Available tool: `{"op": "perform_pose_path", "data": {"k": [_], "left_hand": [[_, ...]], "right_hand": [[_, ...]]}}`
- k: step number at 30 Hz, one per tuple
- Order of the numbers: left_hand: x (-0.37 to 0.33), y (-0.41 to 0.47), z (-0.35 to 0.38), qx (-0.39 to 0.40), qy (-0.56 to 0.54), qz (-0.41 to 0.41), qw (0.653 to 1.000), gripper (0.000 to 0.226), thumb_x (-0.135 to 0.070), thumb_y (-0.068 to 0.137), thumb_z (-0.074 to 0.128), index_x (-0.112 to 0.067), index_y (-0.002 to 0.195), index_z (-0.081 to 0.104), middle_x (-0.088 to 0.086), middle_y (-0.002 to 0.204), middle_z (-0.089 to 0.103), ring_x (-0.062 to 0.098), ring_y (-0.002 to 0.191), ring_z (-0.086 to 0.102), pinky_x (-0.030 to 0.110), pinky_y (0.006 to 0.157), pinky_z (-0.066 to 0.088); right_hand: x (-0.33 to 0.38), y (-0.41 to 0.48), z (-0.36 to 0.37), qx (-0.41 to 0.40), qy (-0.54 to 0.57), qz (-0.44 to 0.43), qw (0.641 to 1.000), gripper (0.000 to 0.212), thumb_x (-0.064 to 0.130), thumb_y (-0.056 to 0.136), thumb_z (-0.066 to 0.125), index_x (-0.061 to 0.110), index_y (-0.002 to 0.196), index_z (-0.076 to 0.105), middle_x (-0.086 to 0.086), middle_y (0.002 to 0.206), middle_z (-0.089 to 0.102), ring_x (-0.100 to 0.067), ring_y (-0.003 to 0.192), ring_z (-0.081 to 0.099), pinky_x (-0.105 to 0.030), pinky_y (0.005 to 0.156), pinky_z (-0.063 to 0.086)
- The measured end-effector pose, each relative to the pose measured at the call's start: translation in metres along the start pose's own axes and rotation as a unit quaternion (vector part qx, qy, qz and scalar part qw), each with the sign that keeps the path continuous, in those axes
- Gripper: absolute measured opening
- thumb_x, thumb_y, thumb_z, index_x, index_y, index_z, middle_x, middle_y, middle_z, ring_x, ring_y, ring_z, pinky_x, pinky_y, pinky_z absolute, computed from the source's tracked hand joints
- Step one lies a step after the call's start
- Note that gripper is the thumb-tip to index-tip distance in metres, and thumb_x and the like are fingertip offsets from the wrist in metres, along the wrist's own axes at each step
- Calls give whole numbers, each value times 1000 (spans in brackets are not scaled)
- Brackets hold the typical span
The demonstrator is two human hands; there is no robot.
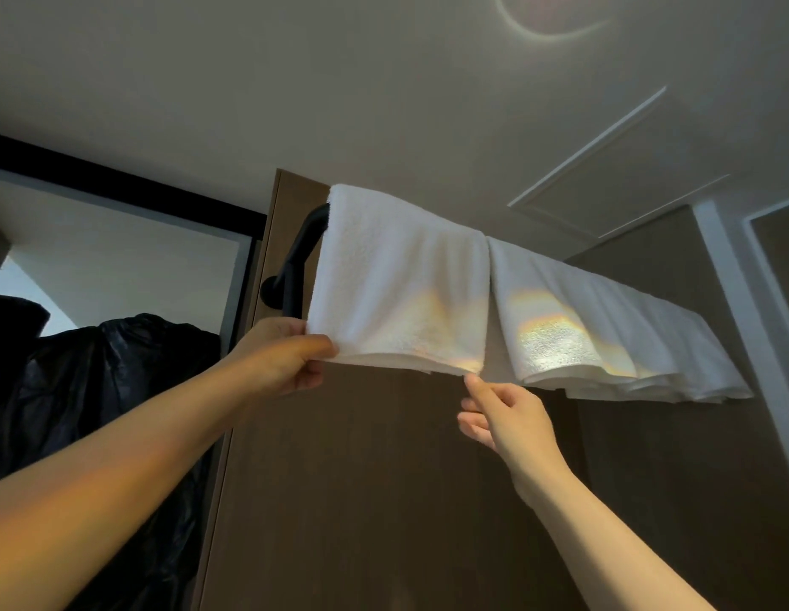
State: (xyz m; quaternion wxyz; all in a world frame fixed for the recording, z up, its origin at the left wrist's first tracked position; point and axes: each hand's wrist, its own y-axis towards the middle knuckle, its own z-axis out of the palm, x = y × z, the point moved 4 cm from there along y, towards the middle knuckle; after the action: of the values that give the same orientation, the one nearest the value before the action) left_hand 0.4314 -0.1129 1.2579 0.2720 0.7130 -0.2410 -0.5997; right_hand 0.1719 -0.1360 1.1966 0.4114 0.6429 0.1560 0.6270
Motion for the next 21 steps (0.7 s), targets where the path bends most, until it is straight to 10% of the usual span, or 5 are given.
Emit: {"op": "perform_pose_path", "data": {"k": [4, 10, 16, 21], "left_hand": [[0, 0, 0, 2, 3, -1, 1000, 20, -9, 88, 65, -3, 107, 65, 21, 117, 64, 24, 94, 62, 32, 82, 55], [1, 0, -1, -13, 25, 8, 1000, 21, -9, 88, 66, -3, 108, 65, 21, 117, 64, 33, 106, 63, 38, 88, 55], [0, -2, -2, -8, 50, 22, 998, 17, -12, 89, 65, -6, 105, 65, 18, 110, 65, 33, 102, 64, 39, 85, 57], [-2, -2, 0, 11, 37, 13, 999, 20, -8, 89, 63, -2, 108, 64, 21, 116, 63, 32, 103, 64, 35, 81, 57]], "right_hand": [[42, -23, -7, -34, -214, -220, 951, 30, 43, 89, 64, 20, 69, 61, 4, 57, 62, -10, 58, 62, -31, 63, 53], [123, 11, 18, -77, -290, -387, 872, 22, 38, 88, 68, 18, 81, 63, 6, 78, 61, -15, 75, 58, -38, 67, 49], [168, 68, 65, 56, -358, -353, 863, 74, 50, 88, 64, 23, 150, 33, -5, 154, 32, -25, 143, 27, -40, 116, 27], [165, 89, 73, 59, -409, -299, 860, 74, 68, 88, 49, 33, 150, 26, 2, 156, 30, -23, 144, 23, -50, 117, 16]]}}
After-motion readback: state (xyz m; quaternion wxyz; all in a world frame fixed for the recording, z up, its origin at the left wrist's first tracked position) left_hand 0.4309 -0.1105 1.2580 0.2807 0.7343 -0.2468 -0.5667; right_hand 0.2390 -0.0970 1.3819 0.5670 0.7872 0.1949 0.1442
